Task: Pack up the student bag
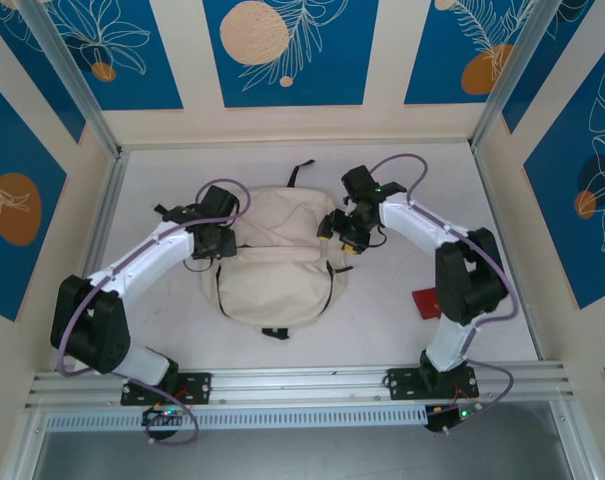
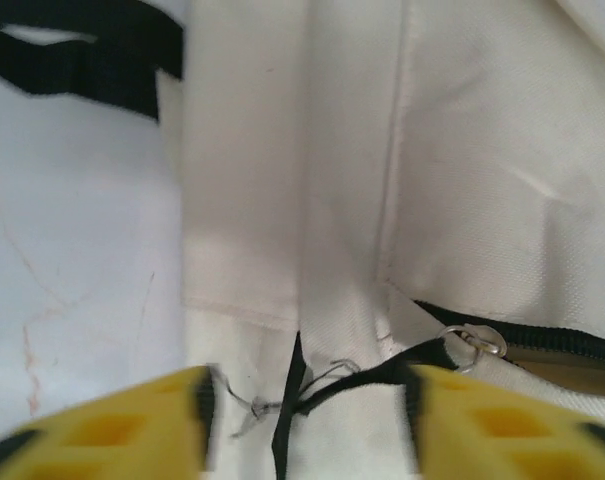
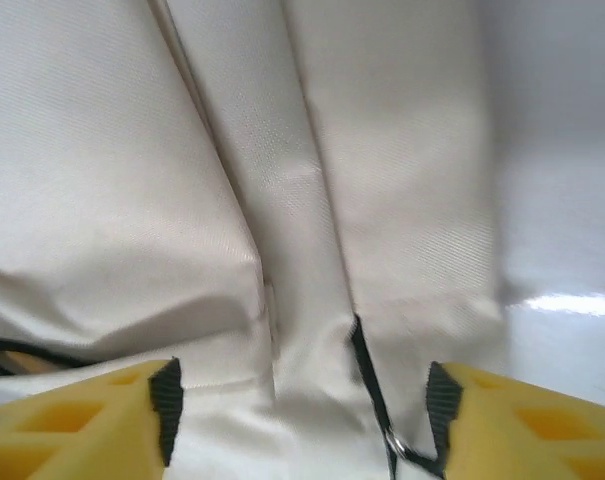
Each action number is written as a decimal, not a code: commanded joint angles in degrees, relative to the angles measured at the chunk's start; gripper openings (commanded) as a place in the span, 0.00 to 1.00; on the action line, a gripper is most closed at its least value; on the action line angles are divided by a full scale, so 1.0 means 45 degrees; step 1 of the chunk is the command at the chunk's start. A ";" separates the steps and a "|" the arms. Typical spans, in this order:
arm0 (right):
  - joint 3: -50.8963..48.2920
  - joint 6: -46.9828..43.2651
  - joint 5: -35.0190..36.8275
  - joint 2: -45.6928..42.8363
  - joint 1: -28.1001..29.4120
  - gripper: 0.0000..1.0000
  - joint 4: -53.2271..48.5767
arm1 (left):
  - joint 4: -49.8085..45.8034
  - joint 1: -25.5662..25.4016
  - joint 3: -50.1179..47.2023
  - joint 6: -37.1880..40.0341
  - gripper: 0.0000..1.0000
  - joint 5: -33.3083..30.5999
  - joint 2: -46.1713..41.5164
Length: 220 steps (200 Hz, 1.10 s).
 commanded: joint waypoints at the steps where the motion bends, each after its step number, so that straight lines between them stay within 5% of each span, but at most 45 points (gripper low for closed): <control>1: -0.0458 0.0411 0.2497 -0.1734 -0.0203 0.77 -0.1681 | -0.0960 0.0425 0.0716 -0.0160 0.71 0.0268 -0.0758; 74: -0.4386 0.1357 0.4369 -0.5292 -0.3510 0.84 -0.3836 | -0.1175 0.1749 0.0974 0.1394 1.00 0.0988 -0.2638; 133: -0.6674 0.0769 0.2625 -0.5974 -0.6437 0.85 -0.1768 | -0.0814 0.2393 0.0429 0.2083 1.00 0.1190 -0.3272; 220: -0.6115 0.0387 0.2935 -0.3281 -0.7325 0.83 -0.0273 | -0.0617 0.2446 0.0352 0.2050 1.00 0.1872 -0.3282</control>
